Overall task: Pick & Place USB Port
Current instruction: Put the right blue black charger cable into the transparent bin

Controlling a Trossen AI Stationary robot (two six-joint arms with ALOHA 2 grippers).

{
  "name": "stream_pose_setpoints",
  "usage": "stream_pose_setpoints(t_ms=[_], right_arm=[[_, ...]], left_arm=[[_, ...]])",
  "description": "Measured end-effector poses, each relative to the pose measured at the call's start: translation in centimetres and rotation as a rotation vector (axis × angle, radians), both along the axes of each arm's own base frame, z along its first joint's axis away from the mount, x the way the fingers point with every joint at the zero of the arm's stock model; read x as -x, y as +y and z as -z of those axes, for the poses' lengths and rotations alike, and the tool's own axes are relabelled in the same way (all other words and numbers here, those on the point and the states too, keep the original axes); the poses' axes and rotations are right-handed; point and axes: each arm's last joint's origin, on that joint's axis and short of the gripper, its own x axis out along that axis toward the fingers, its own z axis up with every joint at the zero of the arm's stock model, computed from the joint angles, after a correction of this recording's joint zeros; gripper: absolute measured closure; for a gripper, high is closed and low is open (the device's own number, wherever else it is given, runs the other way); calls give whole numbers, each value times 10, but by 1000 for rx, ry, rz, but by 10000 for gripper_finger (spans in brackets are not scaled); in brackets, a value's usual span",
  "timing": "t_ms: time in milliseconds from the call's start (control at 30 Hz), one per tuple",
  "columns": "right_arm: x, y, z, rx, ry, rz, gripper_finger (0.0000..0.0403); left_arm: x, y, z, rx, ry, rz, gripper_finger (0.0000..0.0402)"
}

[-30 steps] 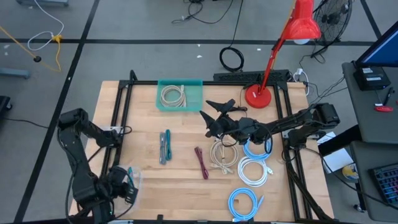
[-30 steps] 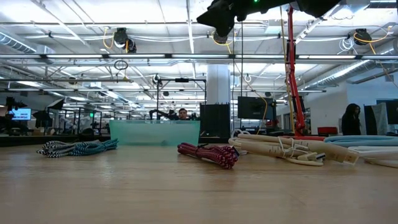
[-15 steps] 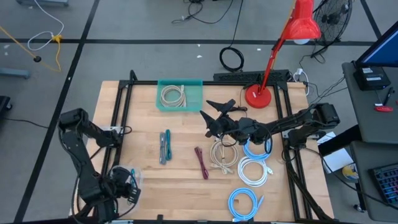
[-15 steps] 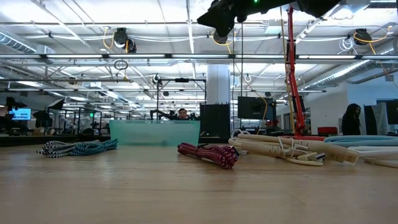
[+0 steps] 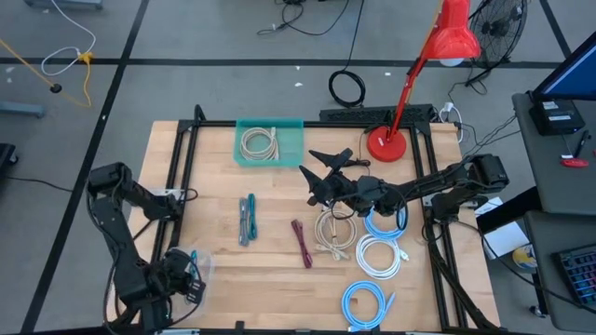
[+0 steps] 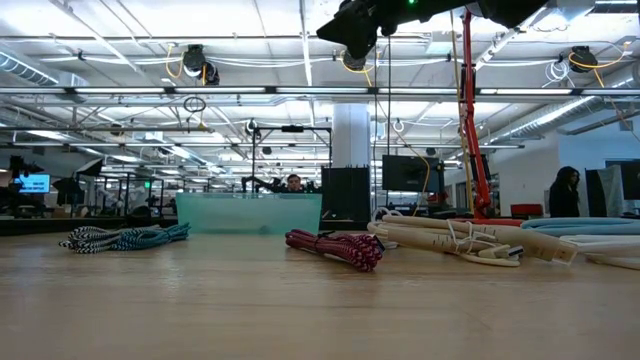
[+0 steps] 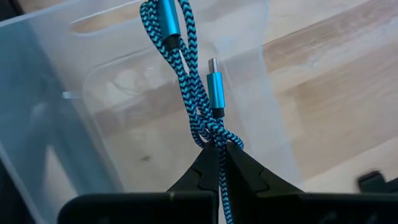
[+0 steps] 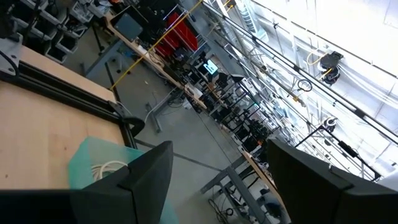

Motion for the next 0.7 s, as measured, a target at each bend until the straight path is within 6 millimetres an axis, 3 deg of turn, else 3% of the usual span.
stream_pose_setpoints(t_ms=[467, 700], right_arm=[[0, 0, 0, 0, 0, 0, 151], [0, 1, 0, 0, 0, -1, 151]], left_arm=[[-9, -3, 0, 49, -49, 6, 395], [-8, -2, 11, 75, -33, 37, 395]])
